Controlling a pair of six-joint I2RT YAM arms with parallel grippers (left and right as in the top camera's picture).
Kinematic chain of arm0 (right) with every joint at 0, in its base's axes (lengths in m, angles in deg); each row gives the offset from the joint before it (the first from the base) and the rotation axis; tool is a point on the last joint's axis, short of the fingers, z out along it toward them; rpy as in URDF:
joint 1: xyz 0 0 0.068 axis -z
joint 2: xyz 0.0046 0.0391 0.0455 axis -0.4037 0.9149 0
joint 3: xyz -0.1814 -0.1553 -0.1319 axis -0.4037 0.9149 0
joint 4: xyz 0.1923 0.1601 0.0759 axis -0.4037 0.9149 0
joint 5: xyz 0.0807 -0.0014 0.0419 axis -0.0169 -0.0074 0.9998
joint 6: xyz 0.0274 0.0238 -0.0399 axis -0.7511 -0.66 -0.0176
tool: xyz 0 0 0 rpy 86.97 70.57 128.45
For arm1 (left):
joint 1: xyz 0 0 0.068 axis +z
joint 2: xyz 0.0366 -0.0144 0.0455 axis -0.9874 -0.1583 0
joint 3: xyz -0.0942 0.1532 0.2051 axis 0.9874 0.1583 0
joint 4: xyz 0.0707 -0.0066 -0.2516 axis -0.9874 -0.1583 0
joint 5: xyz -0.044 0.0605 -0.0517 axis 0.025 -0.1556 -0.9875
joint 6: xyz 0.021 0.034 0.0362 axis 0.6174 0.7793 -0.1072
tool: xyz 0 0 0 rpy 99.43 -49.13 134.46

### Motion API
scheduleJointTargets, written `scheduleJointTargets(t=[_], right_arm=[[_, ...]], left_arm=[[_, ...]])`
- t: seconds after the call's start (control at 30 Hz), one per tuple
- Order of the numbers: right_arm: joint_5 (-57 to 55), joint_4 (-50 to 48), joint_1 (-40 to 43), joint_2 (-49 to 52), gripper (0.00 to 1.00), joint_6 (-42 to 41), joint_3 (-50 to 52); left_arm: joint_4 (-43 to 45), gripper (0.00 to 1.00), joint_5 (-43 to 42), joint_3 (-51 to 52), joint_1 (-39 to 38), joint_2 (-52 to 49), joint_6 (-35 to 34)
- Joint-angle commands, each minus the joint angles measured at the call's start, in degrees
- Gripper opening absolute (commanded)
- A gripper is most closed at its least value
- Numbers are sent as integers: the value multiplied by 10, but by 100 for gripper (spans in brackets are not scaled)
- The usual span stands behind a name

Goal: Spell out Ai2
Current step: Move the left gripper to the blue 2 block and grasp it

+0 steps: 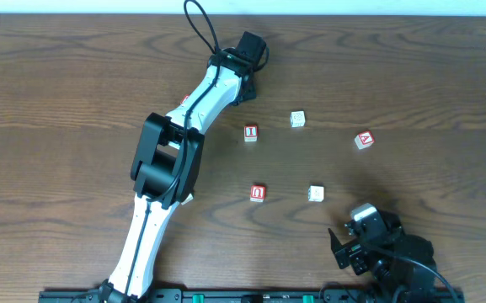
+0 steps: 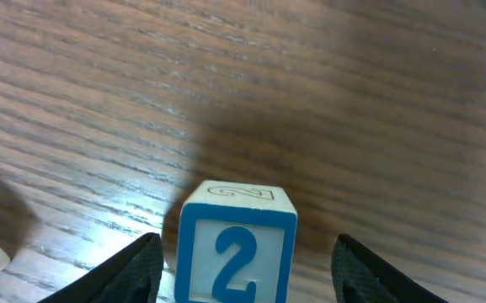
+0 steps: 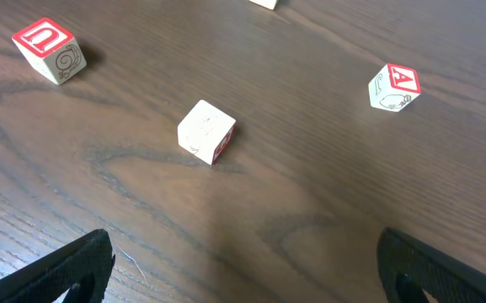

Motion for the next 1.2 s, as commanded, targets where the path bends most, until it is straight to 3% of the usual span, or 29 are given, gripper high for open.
scheduleJointTargets(t=[0.0,0.13,0.3,1.17], right_arm=[[5,3,5,-3,99,6,6],[5,3,5,-3,99,6,6],[5,3,5,-3,99,6,6],[5,3,5,-3,99,6,6]], left_arm=[[4,64,20,-10,2,-6,-7],[9,53,24,-10,2,-6,-7],[11,46,24,-10,2,-6,-7],[-12,23,17,-23,7,-1,2]])
